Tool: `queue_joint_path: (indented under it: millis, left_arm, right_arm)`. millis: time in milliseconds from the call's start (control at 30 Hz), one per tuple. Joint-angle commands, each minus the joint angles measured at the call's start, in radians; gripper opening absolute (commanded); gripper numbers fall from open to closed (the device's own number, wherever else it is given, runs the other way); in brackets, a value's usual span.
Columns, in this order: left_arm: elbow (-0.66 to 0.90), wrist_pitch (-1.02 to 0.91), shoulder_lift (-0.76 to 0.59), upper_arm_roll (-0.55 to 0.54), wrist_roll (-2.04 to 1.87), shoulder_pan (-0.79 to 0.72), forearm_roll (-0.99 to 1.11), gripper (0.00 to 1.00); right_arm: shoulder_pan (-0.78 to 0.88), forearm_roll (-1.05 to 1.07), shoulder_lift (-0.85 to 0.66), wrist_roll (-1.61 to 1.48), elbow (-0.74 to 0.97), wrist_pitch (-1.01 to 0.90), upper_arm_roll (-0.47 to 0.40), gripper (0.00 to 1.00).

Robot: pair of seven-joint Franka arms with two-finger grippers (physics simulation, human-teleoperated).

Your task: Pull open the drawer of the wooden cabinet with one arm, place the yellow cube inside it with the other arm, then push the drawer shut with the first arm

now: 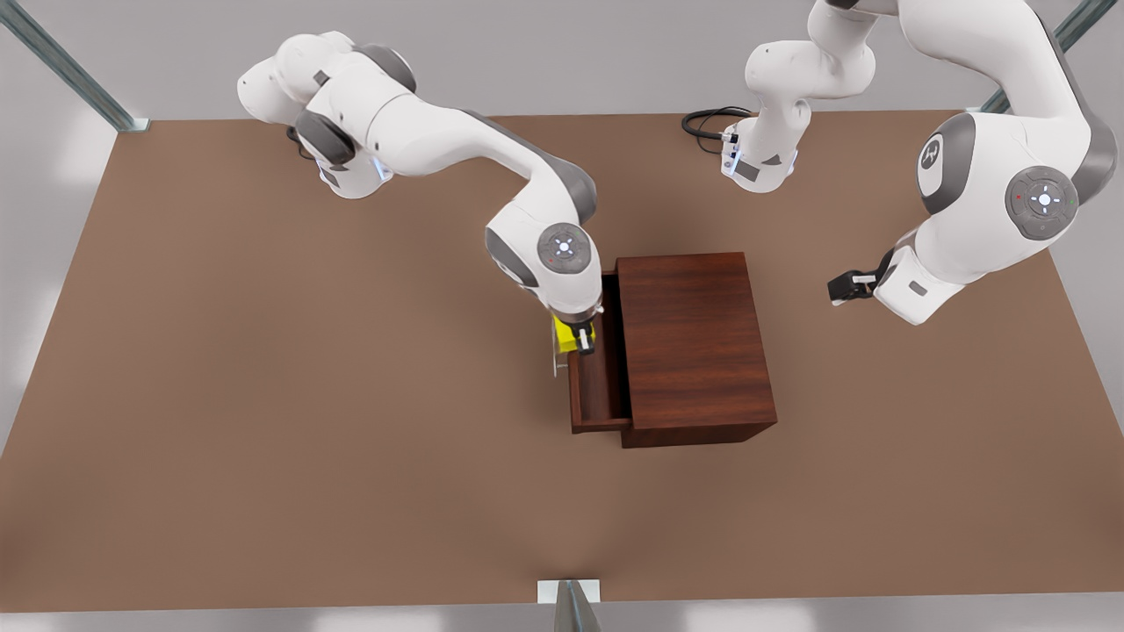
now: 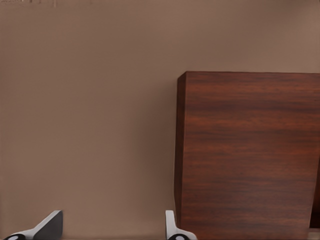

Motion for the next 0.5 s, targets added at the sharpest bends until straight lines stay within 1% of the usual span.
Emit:
queue_joint_path:
  millis: [0,33,67,200,267,300,333,400,467]
  left_arm:
    - [0.001,-0.002,-0.001,0.0,0.133,0.0,0.0,0.63]
    - [0.008,-0.003,0.002,-0.002,0.093,0.0,-0.001,0.18]
    - [0.011,-0.003,0.004,-0.002,0.047,-0.002,-0.012,0.0]
    - [0.011,-0.002,0.005,-0.006,-0.016,-0.009,-0.013,0.0]
    - [0.011,-0.003,0.01,-0.009,-0.172,-0.012,-0.013,0.0]
    - [0.013,0.001,0.017,-0.013,-0.332,-0.025,-0.02,0.0]
    - [0.013,0.007,0.023,-0.011,-0.468,-0.025,-0.078,0.0]
    - [0.024,0.033,0.037,-0.013,-0.705,-0.031,-0.11,0.0]
    - [0.027,0.063,0.04,-0.013,-0.875,-0.083,-0.106,0.0]
  right_arm:
    - [0.008,0.002,0.009,0.49,0.014,0.011,0.0,0.69]
    - [0.018,0.002,0.02,0.495,0.031,0.015,0.0,0.69]
    - [0.021,0.002,0.026,0.496,0.032,0.043,0.0,0.69]
    - [0.046,0.002,0.052,0.495,0.04,0.087,0.001,0.69]
    - [0.057,0.002,0.058,0.492,0.04,0.101,-0.002,0.69]
    - [0.057,0.002,0.059,0.486,0.042,0.101,-0.002,0.77]
    - [0.058,0.0,0.058,0.481,0.042,0.101,-0.003,1.0]
    - [0.057,-0.005,0.056,0.481,0.042,0.101,-0.006,1.0]
    - [0.044,-0.008,0.047,0.478,0.042,0.089,-0.026,1.0]
